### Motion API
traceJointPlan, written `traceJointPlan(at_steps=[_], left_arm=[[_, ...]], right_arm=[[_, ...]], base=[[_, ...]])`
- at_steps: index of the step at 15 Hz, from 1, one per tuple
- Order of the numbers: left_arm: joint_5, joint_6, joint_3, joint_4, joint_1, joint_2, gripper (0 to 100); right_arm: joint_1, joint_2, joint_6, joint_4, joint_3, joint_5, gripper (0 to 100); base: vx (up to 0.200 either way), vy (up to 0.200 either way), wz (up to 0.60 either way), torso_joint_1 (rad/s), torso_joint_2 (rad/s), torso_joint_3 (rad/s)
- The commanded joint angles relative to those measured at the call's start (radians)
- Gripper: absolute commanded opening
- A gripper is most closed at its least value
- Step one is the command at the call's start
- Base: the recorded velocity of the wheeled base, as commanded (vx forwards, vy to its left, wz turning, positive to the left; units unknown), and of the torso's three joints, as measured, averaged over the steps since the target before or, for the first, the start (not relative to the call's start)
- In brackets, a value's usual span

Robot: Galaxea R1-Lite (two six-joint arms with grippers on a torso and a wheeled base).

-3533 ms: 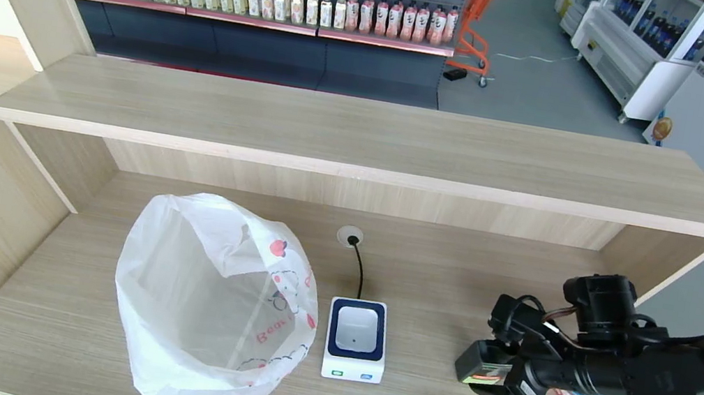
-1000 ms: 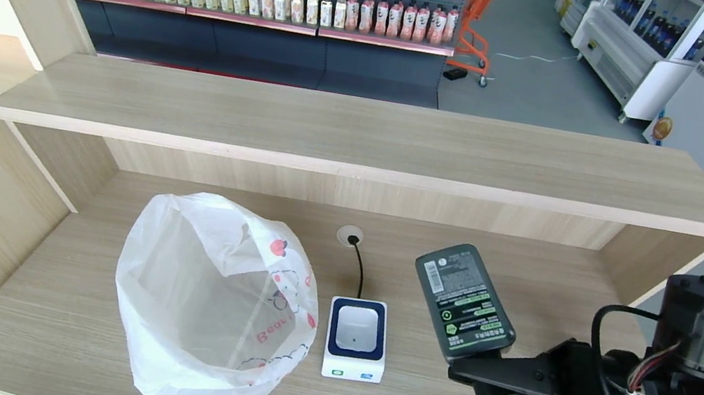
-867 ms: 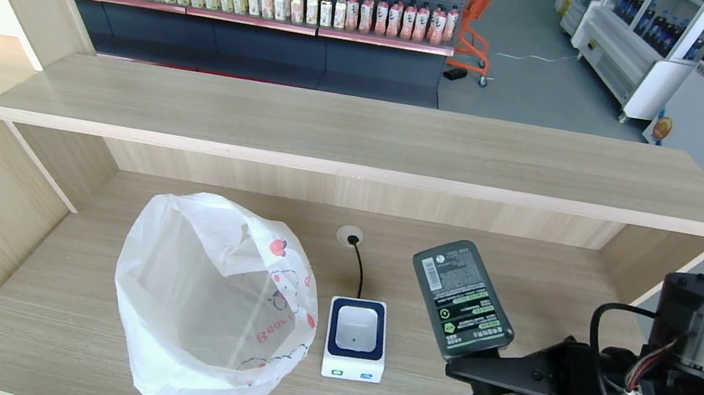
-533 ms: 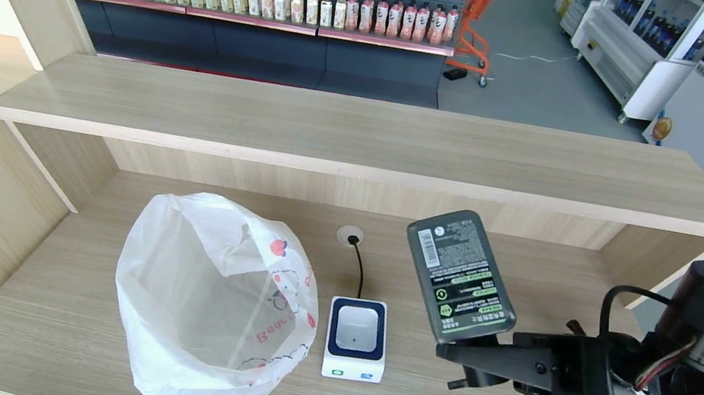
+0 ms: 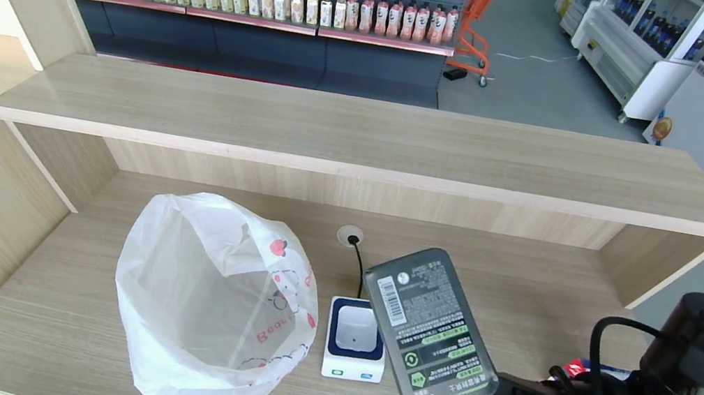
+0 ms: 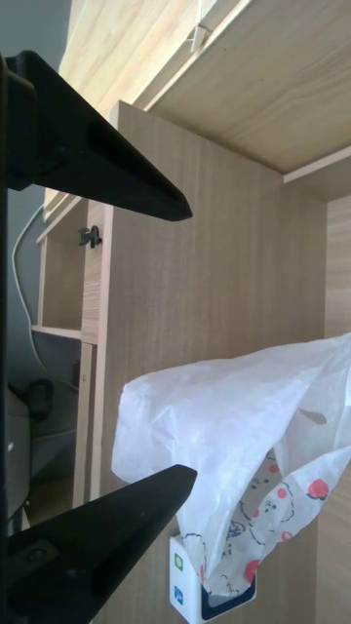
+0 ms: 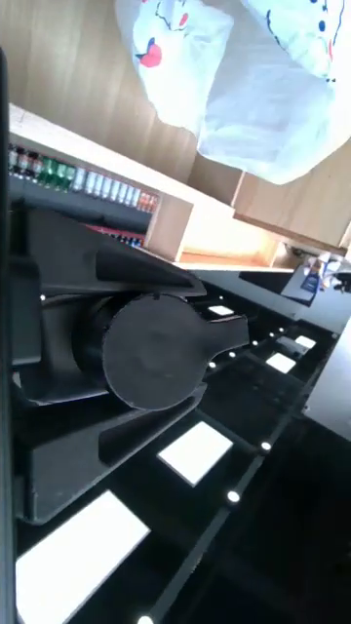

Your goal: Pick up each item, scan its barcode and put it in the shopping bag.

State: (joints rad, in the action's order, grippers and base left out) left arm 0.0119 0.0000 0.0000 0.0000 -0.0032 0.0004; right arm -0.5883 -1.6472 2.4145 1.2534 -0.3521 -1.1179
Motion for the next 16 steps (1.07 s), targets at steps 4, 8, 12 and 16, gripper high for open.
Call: traceJointPlan(at_steps=[4,8,12,16], left_arm=[[0.0,0.0,0.0,0.0,0.0,0.0,100],[0.0,0.0,0.0,0.0,0.0,0.0,100],[0.0,0.0,0.0,0.0,0.0,0.0,100],[0.0,0.0,0.0,0.0,0.0,0.0,100]], right_arm=[[-0.01,0.03,0.028,-0.123,0.024,-0.005,0],[-0.004,0.047,0.046,-0.204,0.027,-0.02,0],[-0.002,0.058,0.046,-0.238,0.027,-0.023,0],[-0.002,0.07,0.069,-0.284,0.028,-0.025,0]], base=[[0.0,0.0,0.0,0.0,0.0,0.0],[0.0,0.0,0.0,0.0,0.0,0.0],[0.0,0.0,0.0,0.0,0.0,0.0],[0.0,0.0,0.0,0.0,0.0,0.0]])
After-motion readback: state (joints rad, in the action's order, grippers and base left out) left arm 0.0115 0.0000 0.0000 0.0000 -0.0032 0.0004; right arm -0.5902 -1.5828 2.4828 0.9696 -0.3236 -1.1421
